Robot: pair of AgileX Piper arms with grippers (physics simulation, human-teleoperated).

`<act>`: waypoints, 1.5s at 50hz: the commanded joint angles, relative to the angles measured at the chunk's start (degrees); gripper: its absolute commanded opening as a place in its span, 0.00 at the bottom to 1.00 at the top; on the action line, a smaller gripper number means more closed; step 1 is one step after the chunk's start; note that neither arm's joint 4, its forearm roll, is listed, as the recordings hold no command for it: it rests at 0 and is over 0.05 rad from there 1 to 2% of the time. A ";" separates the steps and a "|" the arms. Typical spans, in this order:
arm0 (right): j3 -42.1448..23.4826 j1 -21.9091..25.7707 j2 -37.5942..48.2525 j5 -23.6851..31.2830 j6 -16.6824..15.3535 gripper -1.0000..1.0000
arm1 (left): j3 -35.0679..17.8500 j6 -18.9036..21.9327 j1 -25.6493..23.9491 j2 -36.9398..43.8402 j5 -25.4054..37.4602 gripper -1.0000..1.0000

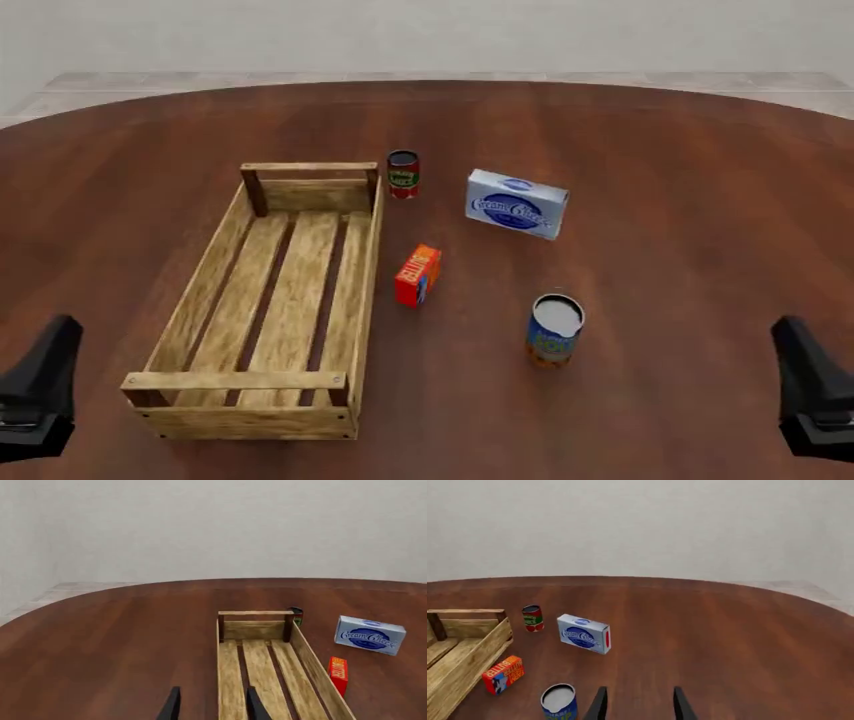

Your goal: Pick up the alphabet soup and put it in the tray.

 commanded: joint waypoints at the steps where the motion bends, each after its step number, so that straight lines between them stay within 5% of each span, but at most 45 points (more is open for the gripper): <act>1: -0.35 0.26 0.62 -0.37 -0.89 1.00 | 0.00 0.00 0.00 0.00 0.00 1.00; 31: -4.17 -0.01 0.16 4.55 0.15 1.00 | 0.00 0.00 0.00 0.00 0.00 1.00; 36: -6.48 -0.02 10.35 0.42 -1.98 1.00 | 0.00 0.00 0.00 0.00 0.00 1.00; 39: -9.98 0.10 11.26 2.14 1.48 1.00 | 0.00 0.00 0.00 0.00 0.00 1.00; 53: -29.56 2.95 25.37 10.28 -10.18 1.00 | 0.00 0.00 0.00 0.00 0.00 1.00; 63: -39.42 7.20 39.60 15.51 -8.32 1.00 | 0.00 0.00 0.00 0.00 0.00 1.00; 66: -43.24 8.09 42.86 17.99 -4.45 1.00 | 0.00 0.00 0.00 0.00 0.00 1.00; 75: -49.65 10.87 49.90 20.03 -4.98 1.00 | 0.00 0.00 0.00 0.00 0.00 1.00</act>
